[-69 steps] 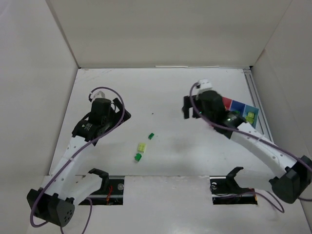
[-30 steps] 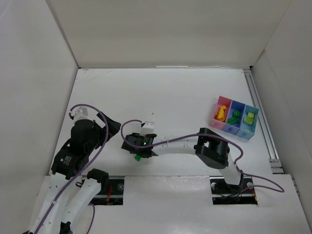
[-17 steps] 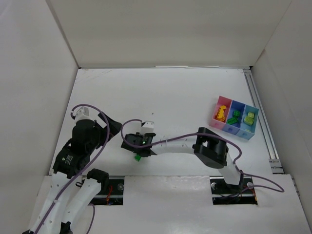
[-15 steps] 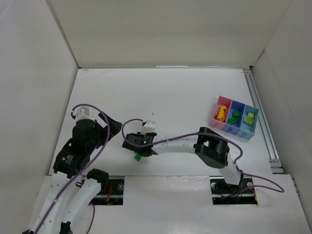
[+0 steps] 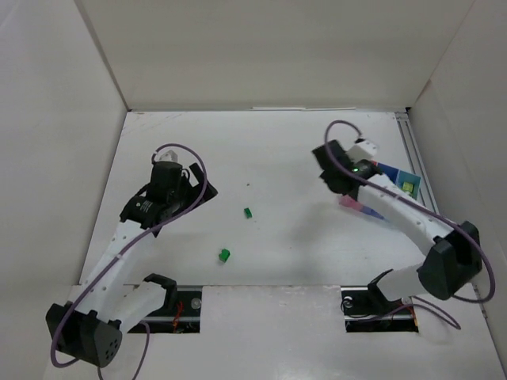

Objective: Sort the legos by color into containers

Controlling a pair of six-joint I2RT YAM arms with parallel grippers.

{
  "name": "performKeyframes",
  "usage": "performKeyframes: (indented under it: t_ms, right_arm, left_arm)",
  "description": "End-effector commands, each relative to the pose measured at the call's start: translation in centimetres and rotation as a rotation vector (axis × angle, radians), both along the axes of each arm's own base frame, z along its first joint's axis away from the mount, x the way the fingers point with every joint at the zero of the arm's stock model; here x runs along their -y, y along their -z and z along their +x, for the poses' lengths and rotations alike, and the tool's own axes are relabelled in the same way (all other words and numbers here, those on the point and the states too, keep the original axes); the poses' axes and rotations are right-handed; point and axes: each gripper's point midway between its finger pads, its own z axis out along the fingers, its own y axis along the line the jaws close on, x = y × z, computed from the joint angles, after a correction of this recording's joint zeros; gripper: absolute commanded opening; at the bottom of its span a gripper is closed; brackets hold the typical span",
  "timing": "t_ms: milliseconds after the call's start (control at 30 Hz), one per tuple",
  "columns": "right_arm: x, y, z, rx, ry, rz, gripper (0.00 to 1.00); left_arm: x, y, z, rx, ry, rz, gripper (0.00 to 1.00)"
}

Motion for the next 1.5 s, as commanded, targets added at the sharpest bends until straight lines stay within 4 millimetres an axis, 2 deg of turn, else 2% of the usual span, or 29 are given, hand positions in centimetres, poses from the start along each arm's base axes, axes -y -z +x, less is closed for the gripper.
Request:
performKeyframes:
  t_ms: [0,67,100,167,200,233,267,333,433,500,600,667,733,833,867,933,967,1000,1067,1167,1200,1267,1300,1333,1400,1433,1467]
  right_arm:
    - [9.0,-1.4,0.8,-0.01,0.094,-0.135,0.29]
    - [12.2,-2.7,1.5,0.009,0.109,-0.163,0.29]
    - [15.4,-2.7,1.5,-0.008,0.187,-0.18,0.29]
    - [17.8,-2.9,1.6,-0.04,0.2,-0.189,0.29]
    - [20.4,-2.9,1.7,-0.055,0.263,-0.185,0.29]
    - [21.4,-2.8,1.8,-0.072,0.273,-0.186,0.29]
    - [22.3,-1.9,1.8,-0.111,0.277,-0.194,0.28]
    - [24.5,-1.5,1.7,-0.133,0.33,-0.19,0.28]
    - [26.9,-0.2,1.6,-0.185,0.37,-0.195,0.28]
    - [27.7,0.6,1.9,-0.216,0.365,-0.202,0.28]
    - [28.1,1.0,2.0,-0.235,0.367,-0.207,0.28]
    - [29.3,1.2,1.8,-0.242,0.406,-0.225,0.3]
    - [29.7,1.4,1.8,-0.253,0.403,-0.235,0.32]
    - [29.7,1.6,2.2,-0.257,0.378,-0.243,0.39]
    - [29.7,1.9,2.2,-0.267,0.377,-0.243,0.46]
    - [29.7,2.0,2.0,-0.277,0.376,-0.243,0.52]
    - [29.7,2.0,2.0,-0.277,0.376,-0.243,0.6]
    - [29.7,2.0,2.0,-0.277,0.376,-0.243,0.62]
    - [29.6,1.1,1.9,-0.255,0.36,-0.245,0.68]
    - [28.9,0.2,2.1,-0.218,0.318,-0.223,0.7]
    - [28.8,-1.0,2.2,-0.181,0.298,-0.228,0.7]
    - [27.7,-1.8,2.7,-0.137,0.229,-0.198,0.7]
    - [26.8,-2.8,2.7,-0.108,0.153,-0.214,0.72]
    - [25.5,-3.6,3.6,-0.054,0.086,-0.194,0.73]
    - [21.6,-4.4,4.4,-0.004,-0.079,-0.208,0.77]
    - [20.1,-5.9,4.7,0.043,-0.148,-0.249,0.79]
    - [17.9,-6.1,5.0,0.061,-0.236,-0.267,0.79]
  left_arm:
    - [1.2,-3.8,3.4,0.138,0.049,-0.012,1.0]
    - [1.6,-3.6,4.4,0.141,0.056,-0.004,1.0]
    - [1.8,-3.2,5.1,0.129,0.056,0.0,1.0]
    - [2.0,-3.2,6.2,0.143,0.068,0.004,1.0]
    - [2.2,-3.2,6.7,0.145,0.068,0.004,1.0]
    - [2.5,-2.2,7.1,0.12,0.083,0.011,1.0]
    - [2.7,-2.4,7.8,0.132,0.083,0.007,1.0]
    - [3.2,-1.0,8.6,0.092,0.118,0.01,1.0]
    - [3.7,-0.1,9.4,0.051,0.148,-0.013,1.0]
    - [3.7,0.9,10.1,0.031,0.147,-0.016,1.0]
    - [4.0,0.9,10.5,0.043,0.153,-0.025,1.0]
    - [4.3,1.0,10.7,0.043,0.161,-0.032,1.0]
    - [4.4,0.1,11.1,0.064,0.162,-0.037,1.0]
    - [4.2,0.3,11.0,0.057,0.155,-0.029,1.0]
    - [4.2,0.3,11.0,0.057,0.155,-0.029,1.0]
    - [4.1,0.5,10.8,0.046,0.155,-0.027,1.0]
    - [4.1,0.6,10.6,0.033,0.148,-0.031,1.0]
    - [4.1,0.6,10.6,0.033,0.148,-0.031,1.0]
    - [4.0,-0.5,10.2,0.056,0.143,-0.043,1.0]
    - [3.7,-1.3,9.6,0.081,0.129,-0.05,1.0]
    - [3.6,-1.2,9.1,0.074,0.129,-0.048,1.0]
    - [3.1,-1.6,8.5,0.084,0.107,-0.043,1.0]
    - [2.9,-1.0,7.8,0.059,0.107,-0.037,1.0]
    - [2.5,-0.5,7.4,0.045,0.098,-0.027,1.0]
    - [2.1,0.8,5.8,-0.002,0.091,-0.024,1.0]
    - [1.9,1.8,4.8,-0.046,0.081,-0.023,1.0]
    - [1.7,2.6,4.0,-0.071,0.08,-0.017,1.0]
